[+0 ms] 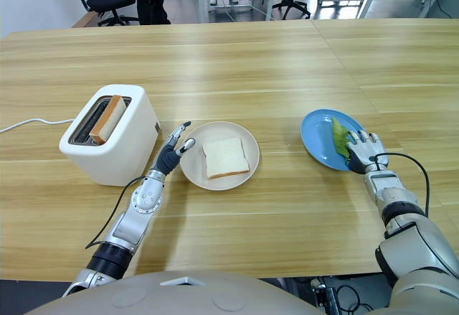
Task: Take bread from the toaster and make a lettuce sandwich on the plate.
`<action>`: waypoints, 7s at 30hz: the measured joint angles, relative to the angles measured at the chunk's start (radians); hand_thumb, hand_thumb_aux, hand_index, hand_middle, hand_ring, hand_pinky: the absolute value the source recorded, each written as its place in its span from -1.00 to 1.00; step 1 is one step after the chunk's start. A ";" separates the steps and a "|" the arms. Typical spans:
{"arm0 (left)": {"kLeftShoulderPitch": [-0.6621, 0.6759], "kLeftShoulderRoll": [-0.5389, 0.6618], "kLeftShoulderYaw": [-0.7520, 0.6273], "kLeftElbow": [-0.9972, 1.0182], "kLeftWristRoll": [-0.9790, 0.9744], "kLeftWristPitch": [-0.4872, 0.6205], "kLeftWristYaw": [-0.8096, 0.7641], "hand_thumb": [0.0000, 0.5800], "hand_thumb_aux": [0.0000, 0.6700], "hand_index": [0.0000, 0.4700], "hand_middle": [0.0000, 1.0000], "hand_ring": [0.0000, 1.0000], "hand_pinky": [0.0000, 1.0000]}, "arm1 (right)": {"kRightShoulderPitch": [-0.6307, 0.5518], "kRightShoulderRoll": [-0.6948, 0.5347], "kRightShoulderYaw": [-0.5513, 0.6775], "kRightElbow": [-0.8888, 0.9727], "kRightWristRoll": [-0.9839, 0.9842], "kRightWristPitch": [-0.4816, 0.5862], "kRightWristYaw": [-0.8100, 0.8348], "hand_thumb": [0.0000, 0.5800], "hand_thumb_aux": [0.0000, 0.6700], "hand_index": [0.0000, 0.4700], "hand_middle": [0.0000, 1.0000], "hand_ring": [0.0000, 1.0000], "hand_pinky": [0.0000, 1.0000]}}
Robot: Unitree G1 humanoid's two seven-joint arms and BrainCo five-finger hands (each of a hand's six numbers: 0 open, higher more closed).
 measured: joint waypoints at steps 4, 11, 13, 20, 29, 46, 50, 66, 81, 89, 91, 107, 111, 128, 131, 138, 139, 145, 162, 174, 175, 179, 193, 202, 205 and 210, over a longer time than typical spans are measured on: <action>0.001 0.000 -0.001 0.006 0.000 0.000 0.000 -1.00 -1.00 -1.00 -1.00 -1.00 -1.00 | 0.021 -0.015 -0.008 -0.030 0.031 -0.019 -0.008 1.00 1.00 0.96 1.00 1.00 1.00; 0.002 0.000 -0.001 0.020 0.000 -0.003 0.005 -1.00 -1.00 -1.00 -1.00 -1.00 -1.00 | 0.092 -0.094 -0.061 -0.223 0.081 -0.032 -0.012 1.00 1.00 0.96 1.00 1.00 1.00; 0.002 -0.001 0.000 0.027 0.000 -0.005 0.008 -1.00 -1.00 -1.00 -1.00 -1.00 -1.00 | 0.123 -0.116 -0.089 -0.309 0.090 -0.020 -0.011 1.00 1.00 0.96 1.00 1.00 1.00; -0.003 -0.001 0.001 0.048 -0.002 -0.015 0.019 -1.00 -1.00 -1.00 -1.00 -1.00 -1.00 | 0.245 -0.156 -0.180 -0.633 0.091 0.048 0.039 1.00 1.00 0.96 1.00 1.00 1.00; -0.029 -0.006 0.025 0.097 -0.047 -0.031 0.020 -1.00 -1.00 -1.00 -1.00 -1.00 -1.00 | 0.258 -0.092 -0.225 -0.949 0.038 0.111 0.174 1.00 1.00 0.96 1.00 1.00 1.00; -0.071 -0.017 0.078 0.162 -0.129 -0.053 0.014 -1.00 -1.00 -1.00 -1.00 -1.00 -1.00 | 0.131 0.287 0.120 -0.871 -0.161 0.038 0.302 1.00 1.00 0.96 1.00 1.00 1.00; -0.071 -0.019 0.078 0.162 -0.131 -0.053 0.013 -1.00 -1.00 -1.00 -1.00 -1.00 -1.00 | 0.163 0.284 0.121 -0.879 -0.173 0.037 0.318 1.00 1.00 0.96 1.00 1.00 1.00; -0.068 -0.027 0.073 0.162 -0.125 -0.053 0.013 -1.00 -1.00 -1.00 -1.00 -1.00 -1.00 | 0.246 0.220 0.071 -1.076 -0.230 0.101 0.366 -1.00 -1.00 -1.00 -1.00 -1.00 -1.00; -0.010 0.006 0.049 0.030 -0.050 -0.058 0.021 -1.00 -1.00 -1.00 -1.00 -1.00 -1.00 | 0.353 0.162 -0.172 -1.298 -0.092 0.147 0.444 -1.00 -1.00 -1.00 -1.00 -1.00 -1.00; 0.012 0.053 0.036 -0.542 0.043 0.033 -0.104 -1.00 -1.00 -1.00 -1.00 -1.00 -1.00 | 0.443 0.499 -0.569 -1.340 0.786 0.071 0.556 -1.00 -1.00 -1.00 -1.00 -1.00 -1.00; -0.009 0.087 0.073 -0.640 0.053 0.088 -0.151 -1.00 -1.00 -1.00 -1.00 -1.00 -1.00 | 0.446 0.546 -0.630 -1.318 0.926 0.081 0.588 -1.00 -1.00 -1.00 -1.00 -1.00 -1.00; 0.023 0.487 0.322 -0.427 0.419 0.371 -0.230 -1.00 -1.00 -1.00 -1.00 -1.00 -1.00 | 0.473 0.618 -0.711 -1.181 1.068 0.041 0.608 -1.00 -1.00 -1.00 -1.00 -1.00 -1.00; 0.029 0.502 0.313 -0.358 0.445 0.415 -0.244 -1.00 -1.00 -1.00 -1.00 -1.00 -1.00 | 0.473 0.618 -0.710 -1.176 1.061 0.031 0.604 -1.00 -1.00 -1.00 -1.00 -1.00 -1.00; 0.049 0.505 0.284 -0.374 0.453 0.445 -0.254 -1.00 -1.00 -1.00 -1.00 -1.00 -1.00 | 0.474 0.613 -0.711 -1.147 1.044 0.005 0.603 -1.00 -1.00 -1.00 -1.00 -1.00 -1.00; 0.067 0.505 0.283 -0.403 0.453 0.437 -0.256 -1.00 -1.00 -1.00 -1.00 -1.00 -1.00 | 0.475 0.613 -0.711 -1.146 1.042 -0.001 0.602 -1.00 -1.00 -1.00 -1.00 -1.00 -1.00; 0.093 0.505 0.283 -0.428 0.453 0.433 -0.263 -1.00 -1.00 -1.00 -1.00 -1.00 -1.00 | 0.475 0.612 -0.711 -1.136 1.038 -0.004 0.600 -1.00 -1.00 -1.00 -1.00 -1.00 -1.00; 0.097 0.505 0.283 -0.428 0.453 0.433 -0.263 -1.00 -1.00 -1.00 -1.00 -1.00 -1.00 | 0.475 0.612 -0.711 -1.134 1.038 -0.005 0.600 -1.00 -1.00 -1.00 -1.00 -1.00 -1.00; 0.120 0.504 0.271 -0.421 0.453 0.436 -0.267 -1.00 -1.00 -1.00 -1.00 -1.00 -1.00 | 0.478 0.608 -0.712 -1.132 1.036 -0.006 0.597 -1.00 -1.00 -1.00 -1.00 -1.00 -1.00; 0.109 0.476 0.291 -0.417 0.405 0.437 -0.211 1.00 1.00 0.96 -1.00 -1.00 -1.00 | 0.484 0.601 -0.714 -1.132 1.029 -0.006 0.589 -1.00 -1.00 -1.00 -1.00 -1.00 -1.00; 0.113 0.456 0.375 -0.528 0.354 0.335 -0.048 1.00 1.00 0.96 1.00 1.00 1.00 | 0.489 0.603 -0.713 -1.131 1.028 -0.007 0.584 -1.00 -1.00 -1.00 -1.00 -1.00 -1.00; 0.113 0.446 0.401 -0.557 0.350 0.318 -0.018 1.00 1.00 0.96 1.00 1.00 1.00 | 0.490 0.603 -0.713 -1.130 1.028 -0.007 0.584 -1.00 -1.00 -1.00 -1.00 -1.00 -1.00; 0.095 0.433 0.489 -0.675 0.339 0.255 0.069 1.00 1.00 0.96 1.00 1.00 1.00 | 0.495 0.606 -0.713 -1.126 1.028 -0.008 0.583 -1.00 -1.00 -1.00 -1.00 -1.00 -1.00; -0.083 0.178 0.282 -0.657 0.013 0.155 -0.068 1.00 1.00 0.96 1.00 1.00 1.00 | 0.499 0.620 -0.710 -1.113 1.029 -0.014 0.577 -1.00 -1.00 -1.00 -1.00 -1.00 -1.00; -0.065 -0.062 0.100 -0.347 -0.295 0.286 -0.285 1.00 1.00 0.96 1.00 1.00 1.00 | 0.498 0.621 -0.712 -1.110 1.029 -0.016 0.570 -1.00 -1.00 -1.00 -1.00 -1.00 -1.00; -0.064 -0.069 0.063 -0.255 -0.315 0.296 -0.322 1.00 1.00 0.96 1.00 1.00 1.00 | 0.497 0.621 -0.711 -1.107 1.029 -0.016 0.568 -1.00 -1.00 -1.00 -1.00 -1.00 -1.00; -0.095 -0.065 0.055 -0.117 -0.363 0.319 -0.403 1.00 1.00 0.96 1.00 1.00 1.00 | 0.493 0.621 -0.711 -1.097 1.028 -0.022 0.566 -1.00 -1.00 -1.00 -1.00 -1.00 -1.00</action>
